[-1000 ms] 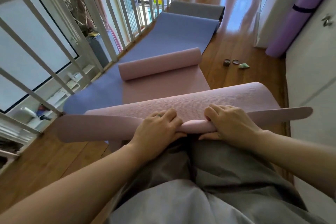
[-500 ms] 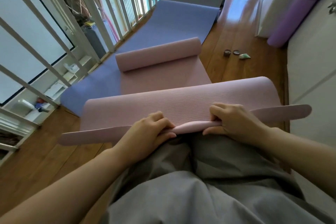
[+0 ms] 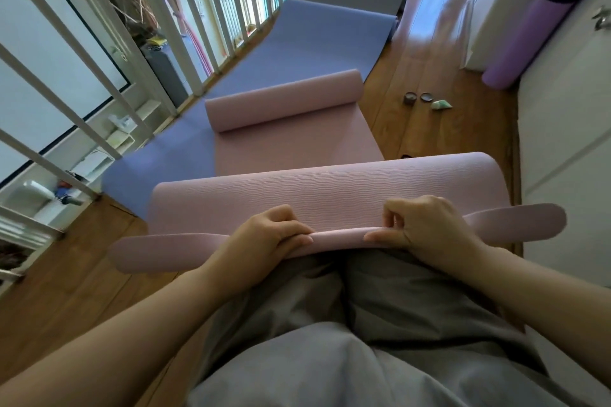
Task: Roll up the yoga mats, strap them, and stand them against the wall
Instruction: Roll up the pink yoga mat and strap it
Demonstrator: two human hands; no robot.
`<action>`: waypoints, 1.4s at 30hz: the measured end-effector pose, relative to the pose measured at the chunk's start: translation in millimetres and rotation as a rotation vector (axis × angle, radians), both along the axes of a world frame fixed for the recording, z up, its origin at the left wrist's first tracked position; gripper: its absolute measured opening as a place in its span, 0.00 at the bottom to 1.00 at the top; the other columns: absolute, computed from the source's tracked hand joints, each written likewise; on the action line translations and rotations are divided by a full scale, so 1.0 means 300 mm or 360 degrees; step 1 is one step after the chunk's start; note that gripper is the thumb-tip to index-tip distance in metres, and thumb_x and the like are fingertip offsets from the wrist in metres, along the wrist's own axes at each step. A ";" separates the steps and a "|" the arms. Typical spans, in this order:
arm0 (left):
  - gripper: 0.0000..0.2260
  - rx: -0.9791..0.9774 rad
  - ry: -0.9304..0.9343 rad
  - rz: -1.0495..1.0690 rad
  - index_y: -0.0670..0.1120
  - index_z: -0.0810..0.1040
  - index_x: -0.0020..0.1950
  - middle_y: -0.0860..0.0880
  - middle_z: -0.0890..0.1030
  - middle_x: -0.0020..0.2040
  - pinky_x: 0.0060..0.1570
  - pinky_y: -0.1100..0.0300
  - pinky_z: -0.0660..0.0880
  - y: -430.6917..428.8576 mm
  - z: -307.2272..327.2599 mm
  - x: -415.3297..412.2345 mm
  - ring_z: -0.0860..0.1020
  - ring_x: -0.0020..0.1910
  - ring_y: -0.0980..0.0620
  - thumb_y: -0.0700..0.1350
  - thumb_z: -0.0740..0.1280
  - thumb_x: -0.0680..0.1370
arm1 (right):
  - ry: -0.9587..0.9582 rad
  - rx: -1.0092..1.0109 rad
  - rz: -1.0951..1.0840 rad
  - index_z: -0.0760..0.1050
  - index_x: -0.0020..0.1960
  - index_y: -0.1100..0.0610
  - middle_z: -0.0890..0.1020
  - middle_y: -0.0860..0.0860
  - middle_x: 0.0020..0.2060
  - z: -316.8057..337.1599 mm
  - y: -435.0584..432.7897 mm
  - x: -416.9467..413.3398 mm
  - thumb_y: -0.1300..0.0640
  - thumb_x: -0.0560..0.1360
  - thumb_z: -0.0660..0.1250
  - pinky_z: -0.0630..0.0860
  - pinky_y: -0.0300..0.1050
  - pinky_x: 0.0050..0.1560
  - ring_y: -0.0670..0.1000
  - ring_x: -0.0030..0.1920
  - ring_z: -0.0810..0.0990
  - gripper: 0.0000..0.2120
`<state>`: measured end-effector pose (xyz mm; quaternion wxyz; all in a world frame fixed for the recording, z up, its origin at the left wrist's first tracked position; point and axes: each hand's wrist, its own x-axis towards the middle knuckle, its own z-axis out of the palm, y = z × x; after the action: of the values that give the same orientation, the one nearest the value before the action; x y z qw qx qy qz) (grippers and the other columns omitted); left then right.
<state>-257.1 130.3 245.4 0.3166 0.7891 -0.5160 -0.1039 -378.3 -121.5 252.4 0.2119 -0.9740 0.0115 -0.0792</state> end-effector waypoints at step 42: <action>0.19 0.0257 -0.0778 0.0414 0.50 0.81 0.48 0.51 0.82 0.40 0.37 0.56 0.78 -0.034 -0.024 0.086 0.81 0.37 0.49 0.59 0.55 0.79 | -0.0457 -0.0480 0.0172 0.79 0.36 0.55 0.81 0.50 0.34 -0.073 -0.071 0.111 0.39 0.78 0.53 0.77 0.43 0.37 0.50 0.35 0.77 0.26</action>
<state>-231.2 120.1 238.1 0.1297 0.8730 -0.4614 0.0903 -344.9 -142.8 230.6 0.0671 -0.9726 -0.0831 -0.2064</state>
